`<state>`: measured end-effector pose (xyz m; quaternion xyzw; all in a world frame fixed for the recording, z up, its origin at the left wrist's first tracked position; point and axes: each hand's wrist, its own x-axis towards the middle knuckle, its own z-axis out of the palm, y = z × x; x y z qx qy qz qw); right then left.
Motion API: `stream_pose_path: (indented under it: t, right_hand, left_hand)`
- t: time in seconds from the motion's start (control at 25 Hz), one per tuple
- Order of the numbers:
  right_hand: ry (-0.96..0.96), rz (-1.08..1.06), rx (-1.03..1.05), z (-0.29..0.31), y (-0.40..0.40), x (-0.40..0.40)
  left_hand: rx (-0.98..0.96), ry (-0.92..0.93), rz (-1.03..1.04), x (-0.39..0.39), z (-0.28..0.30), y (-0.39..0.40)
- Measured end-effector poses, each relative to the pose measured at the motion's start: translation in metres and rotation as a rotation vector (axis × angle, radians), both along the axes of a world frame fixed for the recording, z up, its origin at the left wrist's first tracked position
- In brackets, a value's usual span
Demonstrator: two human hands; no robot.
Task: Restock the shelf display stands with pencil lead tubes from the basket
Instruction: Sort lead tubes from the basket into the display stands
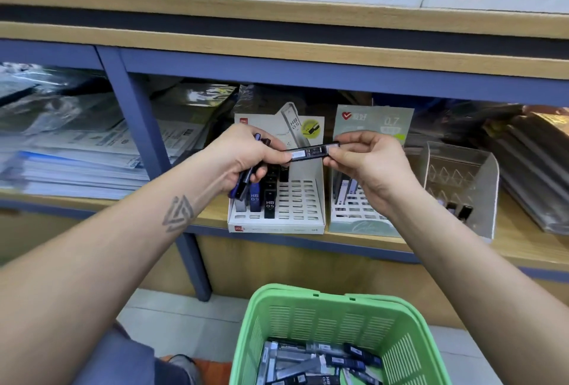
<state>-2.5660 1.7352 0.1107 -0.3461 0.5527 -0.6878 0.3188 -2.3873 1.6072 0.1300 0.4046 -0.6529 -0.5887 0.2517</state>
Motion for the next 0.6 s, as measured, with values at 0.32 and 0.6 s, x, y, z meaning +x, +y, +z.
stream_pose_path:
  t: [0.32, 0.6]
  right_hand:
    - [0.603, -0.094, 0.194, 0.002, -0.041, 0.004]
    - [1.093, -0.098, 0.259, -0.014, -0.077, 0.013]
  left_hand:
    - [-0.339, -0.265, 0.043, 0.003, -0.015, -0.023]
    - [-0.618, -0.526, -0.090, -0.006, -0.025, -0.033]
